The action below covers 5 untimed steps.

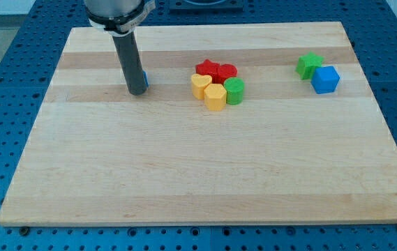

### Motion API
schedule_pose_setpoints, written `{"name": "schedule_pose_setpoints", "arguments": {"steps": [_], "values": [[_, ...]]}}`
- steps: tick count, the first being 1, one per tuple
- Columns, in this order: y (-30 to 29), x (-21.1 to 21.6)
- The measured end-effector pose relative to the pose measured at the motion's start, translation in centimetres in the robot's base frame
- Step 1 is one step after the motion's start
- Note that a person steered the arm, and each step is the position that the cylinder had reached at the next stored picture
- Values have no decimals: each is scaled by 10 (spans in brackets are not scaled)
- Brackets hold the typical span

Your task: Move the blue triangle towards the top left of the board

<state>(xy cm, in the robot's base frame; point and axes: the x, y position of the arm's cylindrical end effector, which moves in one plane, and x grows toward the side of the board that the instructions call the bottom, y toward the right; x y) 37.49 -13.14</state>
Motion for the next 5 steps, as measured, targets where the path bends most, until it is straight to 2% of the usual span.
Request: {"name": "schedule_pose_setpoints", "arguments": {"steps": [2, 5], "values": [[5, -19], [-12, -70]]}}
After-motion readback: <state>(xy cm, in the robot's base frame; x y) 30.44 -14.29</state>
